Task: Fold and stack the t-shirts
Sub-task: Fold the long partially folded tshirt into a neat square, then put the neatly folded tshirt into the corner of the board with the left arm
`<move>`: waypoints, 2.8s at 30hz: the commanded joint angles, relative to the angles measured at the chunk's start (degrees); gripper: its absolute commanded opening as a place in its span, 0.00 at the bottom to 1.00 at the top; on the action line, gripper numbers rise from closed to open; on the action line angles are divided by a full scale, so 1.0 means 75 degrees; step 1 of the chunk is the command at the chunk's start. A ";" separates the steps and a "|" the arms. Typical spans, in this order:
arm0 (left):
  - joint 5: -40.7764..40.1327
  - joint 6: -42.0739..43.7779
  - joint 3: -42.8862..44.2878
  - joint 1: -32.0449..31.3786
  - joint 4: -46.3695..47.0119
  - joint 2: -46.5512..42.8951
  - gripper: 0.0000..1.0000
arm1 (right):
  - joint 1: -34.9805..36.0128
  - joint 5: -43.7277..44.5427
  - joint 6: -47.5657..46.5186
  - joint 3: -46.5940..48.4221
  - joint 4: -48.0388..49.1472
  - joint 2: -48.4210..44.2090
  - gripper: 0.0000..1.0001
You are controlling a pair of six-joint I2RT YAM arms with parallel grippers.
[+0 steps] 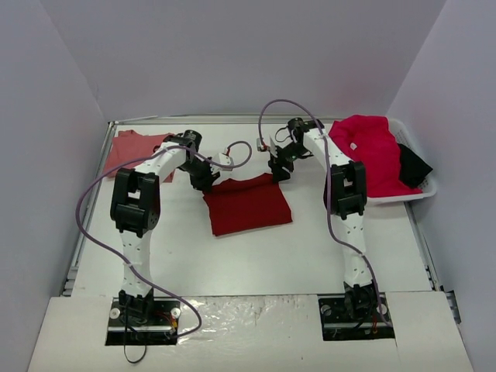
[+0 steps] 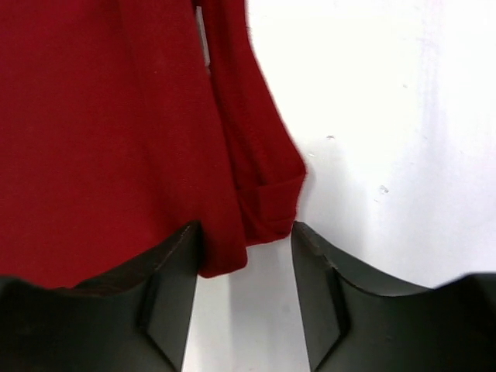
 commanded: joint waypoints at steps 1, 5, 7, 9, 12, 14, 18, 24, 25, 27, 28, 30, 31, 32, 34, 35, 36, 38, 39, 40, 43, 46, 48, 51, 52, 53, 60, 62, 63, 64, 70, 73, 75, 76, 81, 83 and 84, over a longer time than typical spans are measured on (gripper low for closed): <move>-0.0224 -0.0561 0.0234 0.0076 0.0613 -0.0267 0.16 | -0.0079 0.0152 0.0527 0.0181 0.0463 0.0079 0.47; -0.0610 -0.0855 0.0234 0.0053 0.1094 -0.0595 0.18 | -0.0067 0.0503 0.1171 -0.0123 0.1377 -0.0330 0.50; -0.0845 -0.0961 0.0363 0.0053 0.1165 -0.0665 0.22 | -0.0044 0.0784 0.1790 -0.0496 0.2229 -0.0565 0.50; -0.1090 -0.1148 0.0352 0.0064 0.1282 -0.0911 0.24 | 0.0003 0.0995 0.2155 -0.0825 0.3038 -0.1033 0.50; -0.1524 -0.1476 0.0164 0.0076 0.1727 -0.1356 0.28 | 0.0131 0.1534 0.2776 -0.1400 0.3906 -0.1736 0.51; -0.1759 -0.1756 -0.0070 0.0076 0.1844 -0.1789 0.29 | 0.0237 0.1898 0.2931 -0.1729 0.4074 -0.2299 0.51; -0.2158 -0.2565 -0.0900 0.0123 0.2312 -0.2831 0.30 | 0.0612 0.2648 0.3071 -0.2395 0.4367 -0.3341 0.51; -0.1843 -0.4111 -0.2787 0.0415 0.2571 -0.4262 0.36 | 0.1817 0.5082 0.3995 -0.3990 0.4790 -0.4913 0.53; -0.1540 -0.4369 -0.2998 0.0497 0.2571 -0.4484 0.33 | 0.2307 0.5446 0.4101 -0.4188 0.4755 -0.5146 0.54; -0.1117 -0.5014 -0.3398 0.0731 0.2362 -0.4626 0.29 | 0.2906 0.6710 0.4091 -0.4914 0.4743 -0.5393 0.55; -0.1011 -0.5190 -0.3468 0.0779 0.2268 -0.4603 0.29 | 0.3211 0.7028 0.4079 -0.5137 0.4743 -0.5452 0.55; -0.0870 -0.5379 -0.3586 0.0896 0.1905 -0.4568 0.34 | 0.3950 0.7313 0.4324 -0.5712 0.4754 -0.5569 0.54; -0.0823 -0.5437 -0.3621 0.0978 0.1834 -0.4556 0.37 | 0.4173 0.7243 0.4418 -0.5876 0.4766 -0.5605 0.54; -0.0579 -0.5624 -0.3749 0.1083 0.1798 -0.4556 0.37 | 0.4546 0.7092 0.4570 -0.6040 0.4813 -0.5640 0.54; 0.0203 -0.5951 -0.3878 0.1563 0.1879 -0.4591 0.36 | 0.5086 0.7101 0.4642 -0.6369 0.4883 -0.5629 0.54; 0.0487 -0.6081 -0.3995 0.1762 0.1950 -0.4615 0.36 | 0.5228 0.7171 0.4642 -0.6440 0.4918 -0.5606 0.54; 0.0757 -0.6175 -0.4019 0.2251 0.1997 -0.4650 0.37 | 0.5346 0.7335 0.4653 -0.6487 0.4953 -0.5524 0.54; 0.1412 -0.6433 -0.4055 0.2582 0.2079 -0.4650 0.37 | 0.5487 0.7325 0.4712 -0.6452 0.5001 -0.5430 0.54; 0.1578 -0.6469 -0.4020 0.2770 0.2056 -0.4615 0.37 | 0.5534 0.7290 0.4758 -0.6359 0.5001 -0.5279 0.54; 0.1731 -0.6458 -0.3996 0.2829 0.1986 -0.4603 0.38 | 0.5558 0.7278 0.4782 -0.6323 0.5001 -0.5208 0.54; 0.2095 -0.6725 -0.4090 0.2854 0.2171 -0.4591 0.39 | 0.5675 0.7278 0.4817 -0.6160 0.5024 -0.4903 0.53; 0.2306 -0.6995 -0.4346 0.2865 0.2488 -0.4673 0.43 | 0.5850 0.7301 0.4888 -0.6031 0.5024 -0.4586 0.53; 0.2435 -0.7067 -0.4546 0.2924 0.2641 -0.4778 0.44 | 0.5956 0.7301 0.4899 -0.5995 0.5024 -0.4423 0.53; 0.2447 -0.7079 -0.4921 0.2924 0.2911 -0.4896 0.46 | 0.6108 0.7289 0.5005 -0.5843 0.5024 -0.4189 0.53; 0.2435 -0.6963 -0.5015 0.2924 0.2888 -0.4908 0.47 | 0.6190 0.7278 0.5028 -0.5808 0.5012 -0.4129 0.53; 0.2424 -0.6903 -0.5027 0.2924 0.2853 -0.4896 0.47 | 0.6226 0.7312 0.5040 -0.5749 0.5012 -0.4071 0.53; 0.2365 -0.5954 -0.4805 0.2924 0.1717 -0.4394 0.48 | 0.6554 0.7324 0.5052 -0.5421 0.4872 -0.3556 0.53; 0.2481 -0.5813 -0.4828 0.2935 0.1587 -0.4287 0.48 | 0.6589 0.7336 0.5005 -0.5363 0.4872 -0.3461 0.53; 0.2529 -0.5813 -0.4863 0.2959 0.1610 -0.4252 0.48 | 0.6612 0.7359 0.4993 -0.5339 0.4872 -0.3356 0.52; 0.2552 -0.5813 -0.4887 0.2959 0.1692 -0.4263 0.48 | 0.6613 0.7406 0.4982 -0.5281 0.4883 -0.3297 0.52; 0.2623 -0.5848 -0.4910 0.2959 0.1774 -0.4264 0.53 | 0.6613 0.7453 0.4958 -0.5245 0.4872 -0.2899 0.38; 0.2705 -0.5801 -0.4899 0.2959 0.1763 -0.4205 0.55 | 0.6613 0.7558 0.4935 -0.5257 0.4872 -0.2805 0.28; 0.2798 -0.5755 -0.4887 0.2959 0.1705 -0.4123 0.57 | 0.6601 0.7594 0.4911 -0.5257 0.4872 -0.2758 0.20; 0.2926 -0.5673 -0.4875 0.2959 0.1658 -0.4088 0.57 | 0.6578 0.7617 0.4911 -0.5234 0.4872 -0.2735 0.15; 0.3138 -0.5707 -0.4770 0.2947 0.1610 -0.3866 0.60 | 0.6426 0.7956 0.4806 -0.4953 0.4848 -0.2675 0.00; 0.3220 -0.5812 -0.4723 0.2912 0.1622 -0.3760 0.61 | 0.6355 0.7992 0.4759 -0.4859 0.4825 -0.2711 0.00; 0.3290 -0.5848 -0.4700 0.2889 0.1622 -0.3701 0.61 | 0.6308 0.8004 0.4759 -0.4800 0.4790 -0.2734 0.00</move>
